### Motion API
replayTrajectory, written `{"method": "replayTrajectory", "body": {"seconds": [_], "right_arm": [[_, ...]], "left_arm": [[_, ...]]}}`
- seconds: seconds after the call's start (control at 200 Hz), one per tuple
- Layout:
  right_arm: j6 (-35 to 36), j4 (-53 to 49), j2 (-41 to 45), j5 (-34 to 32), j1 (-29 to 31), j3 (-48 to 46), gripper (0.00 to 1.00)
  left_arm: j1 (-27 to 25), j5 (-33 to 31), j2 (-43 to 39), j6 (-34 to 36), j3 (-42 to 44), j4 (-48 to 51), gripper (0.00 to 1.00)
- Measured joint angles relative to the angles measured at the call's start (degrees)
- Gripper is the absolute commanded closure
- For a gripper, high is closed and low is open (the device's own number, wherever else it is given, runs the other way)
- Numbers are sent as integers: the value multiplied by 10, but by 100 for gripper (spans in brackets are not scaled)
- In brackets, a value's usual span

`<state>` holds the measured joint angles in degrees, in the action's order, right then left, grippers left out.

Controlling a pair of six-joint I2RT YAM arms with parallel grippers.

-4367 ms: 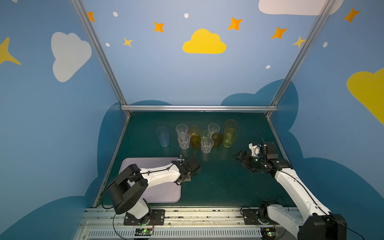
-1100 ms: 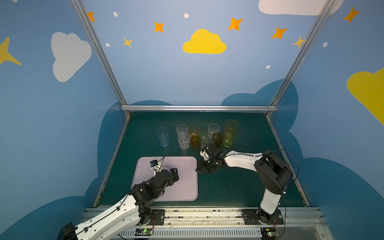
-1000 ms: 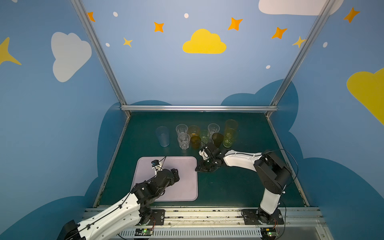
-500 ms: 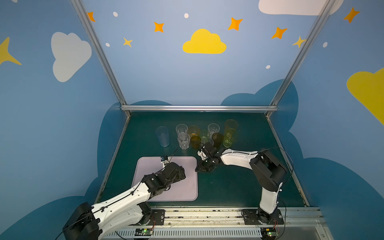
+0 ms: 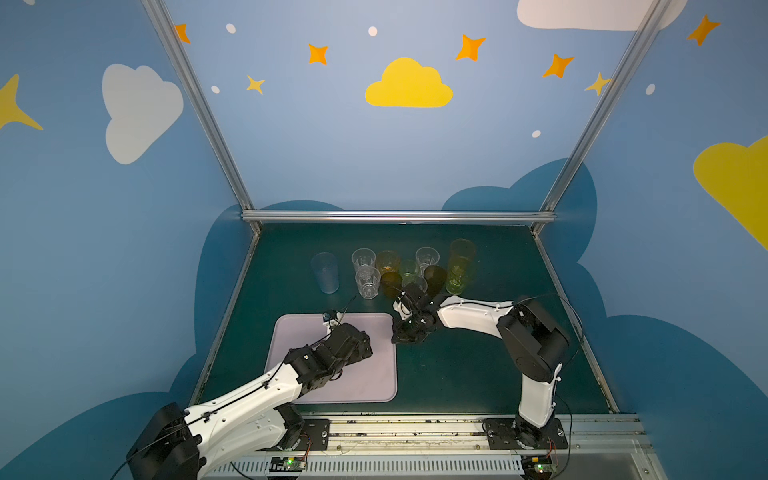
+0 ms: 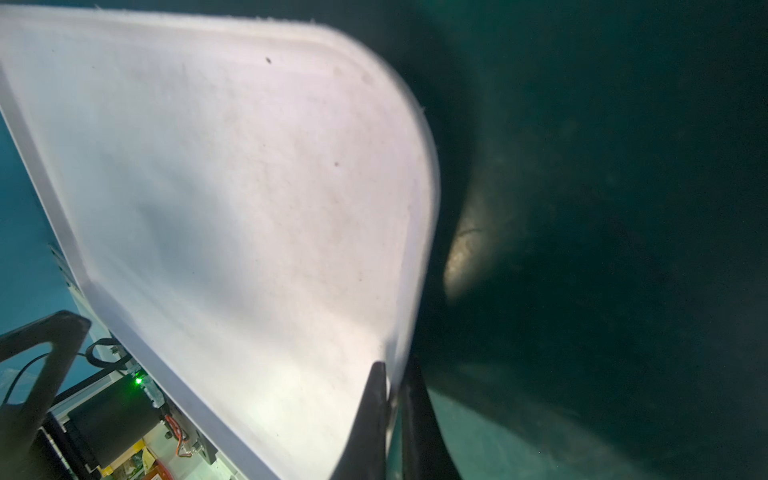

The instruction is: Place the glasses into the tray

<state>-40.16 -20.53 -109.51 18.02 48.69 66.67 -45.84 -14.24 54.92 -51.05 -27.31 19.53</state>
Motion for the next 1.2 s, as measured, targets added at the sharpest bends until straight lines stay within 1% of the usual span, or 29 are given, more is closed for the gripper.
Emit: {"method": "replayTrajectory", "body": {"seconds": [0.12, 0.32, 0.666, 1.202], "right_arm": [[-3, -3, 0, -2, -1, 1, 100], [-12, -5, 4, -5, -4, -3, 100], [-12, -19, 34, -21, -27, -35, 100], [-8, -42, 83, -56, -82, -84, 100]], "left_arm": [[1, -3, 0, 0, 0, 0, 0], [2, -5, 0, 0, 0, 0, 0], [7, -9, 5, 0, 0, 0, 0], [9, -9, 18, 1, 0, -5, 0]]}}
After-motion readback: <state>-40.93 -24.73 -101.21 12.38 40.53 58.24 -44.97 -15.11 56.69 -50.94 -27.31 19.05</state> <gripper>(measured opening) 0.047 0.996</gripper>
